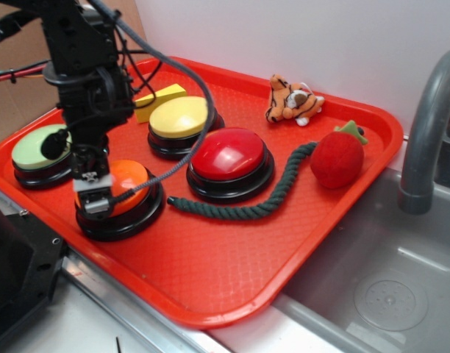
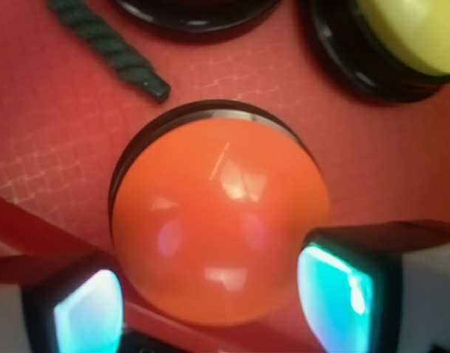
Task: Push the orange button.
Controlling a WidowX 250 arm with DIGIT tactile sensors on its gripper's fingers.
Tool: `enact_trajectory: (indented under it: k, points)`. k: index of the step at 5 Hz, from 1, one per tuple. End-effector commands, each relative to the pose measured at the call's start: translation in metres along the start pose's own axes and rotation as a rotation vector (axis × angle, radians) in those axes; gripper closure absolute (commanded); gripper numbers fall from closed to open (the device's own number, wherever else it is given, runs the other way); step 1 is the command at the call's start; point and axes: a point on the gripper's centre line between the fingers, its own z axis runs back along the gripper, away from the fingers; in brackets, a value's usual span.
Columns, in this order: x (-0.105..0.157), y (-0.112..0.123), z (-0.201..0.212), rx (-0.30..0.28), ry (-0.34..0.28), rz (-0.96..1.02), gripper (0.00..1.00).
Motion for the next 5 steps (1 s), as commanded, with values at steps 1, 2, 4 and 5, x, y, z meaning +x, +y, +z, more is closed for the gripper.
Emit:
enact_trajectory:
  k: [1,2,4,5]
  points:
    - [0.003,0.001,0.024,0.021,-0.074,0.032,0.0]
    - [0.007,0.001,0.028,-0.001,-0.079,0.023,0.0]
    - [0.01,0.004,0.035,-0.009,-0.085,0.029,0.0]
    - [0.01,0.006,0.039,-0.009,-0.091,0.036,0.0]
